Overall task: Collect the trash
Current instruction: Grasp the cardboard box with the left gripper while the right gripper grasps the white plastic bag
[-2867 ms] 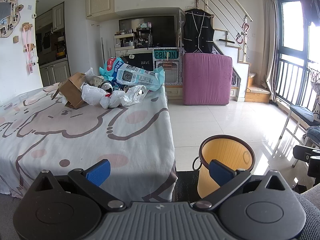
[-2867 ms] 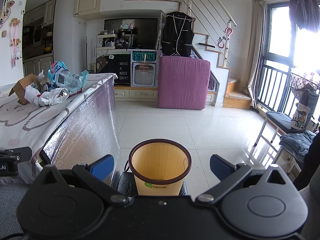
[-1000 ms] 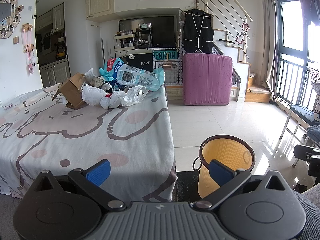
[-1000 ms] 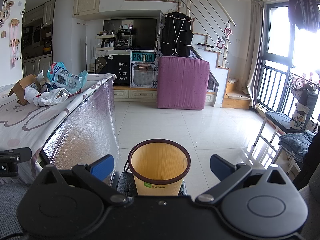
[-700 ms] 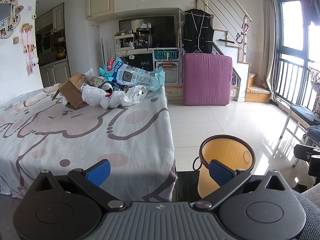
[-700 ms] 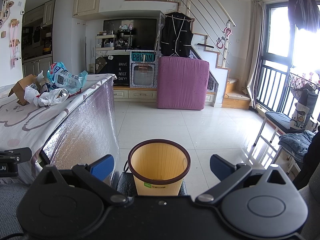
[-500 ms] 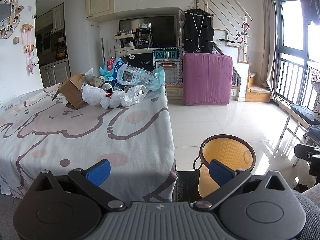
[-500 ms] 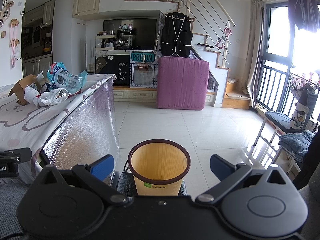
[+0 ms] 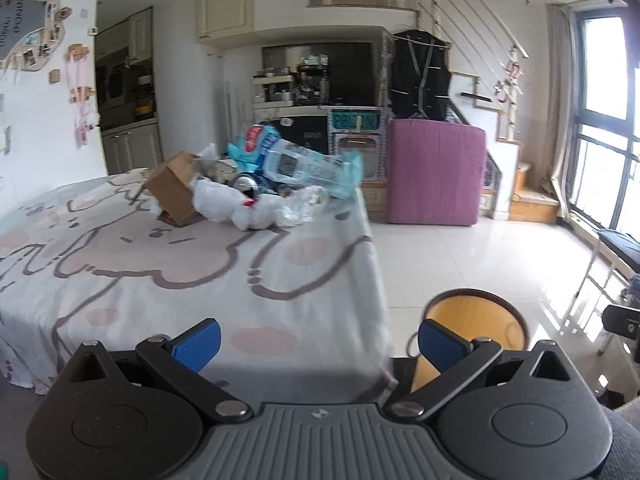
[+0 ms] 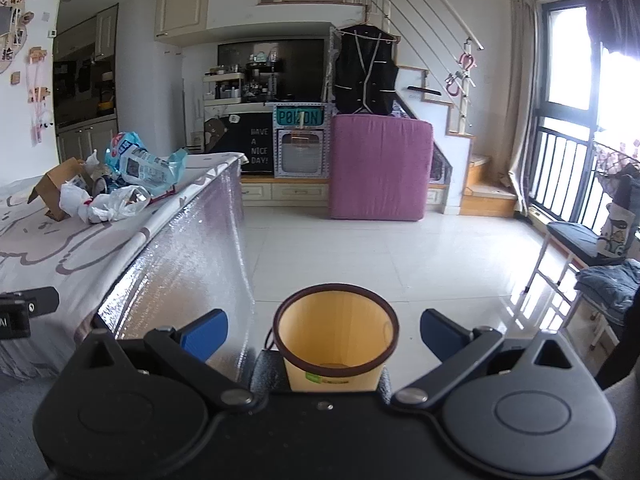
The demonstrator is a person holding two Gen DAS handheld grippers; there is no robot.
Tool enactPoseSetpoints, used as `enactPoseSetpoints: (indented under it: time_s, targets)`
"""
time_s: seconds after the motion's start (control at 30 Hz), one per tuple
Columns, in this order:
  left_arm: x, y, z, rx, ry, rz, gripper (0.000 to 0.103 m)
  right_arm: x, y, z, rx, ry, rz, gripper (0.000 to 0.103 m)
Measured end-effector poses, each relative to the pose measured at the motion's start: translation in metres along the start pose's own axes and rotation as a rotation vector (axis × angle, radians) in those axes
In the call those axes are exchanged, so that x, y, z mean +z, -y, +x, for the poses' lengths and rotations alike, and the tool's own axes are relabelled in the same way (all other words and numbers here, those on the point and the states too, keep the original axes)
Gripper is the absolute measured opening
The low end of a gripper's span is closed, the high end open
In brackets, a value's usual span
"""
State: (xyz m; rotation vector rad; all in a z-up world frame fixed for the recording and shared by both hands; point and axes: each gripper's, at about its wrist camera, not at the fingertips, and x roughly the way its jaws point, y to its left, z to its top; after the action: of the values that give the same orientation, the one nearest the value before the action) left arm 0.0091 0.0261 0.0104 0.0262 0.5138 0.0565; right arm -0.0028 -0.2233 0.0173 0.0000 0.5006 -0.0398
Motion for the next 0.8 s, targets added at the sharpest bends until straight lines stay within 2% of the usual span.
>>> enactPoseSetpoints:
  time_s: [0.13, 0.33, 0.57, 0.8]
  targets:
    - [0.005, -0.018, 0.007, 0.012, 0.011, -0.025, 0.103, 0.007, -0.007, 0.013, 0.030, 0.007, 0.002, 0.103]
    - [0.021, -0.049, 0.020, 0.086, 0.053, -0.062, 0.103, 0.023, -0.025, 0.037, 0.088, 0.017, -0.004, 0.103]
    - [0.041, -0.097, 0.046, 0.149, 0.040, -0.101, 0.103, 0.047, -0.060, 0.066, 0.175, 0.043, -0.046, 0.103]
    - [0.061, -0.141, 0.081, 0.114, 0.037, -0.200, 0.103, 0.073, -0.105, 0.095, 0.269, 0.077, -0.109, 0.103]
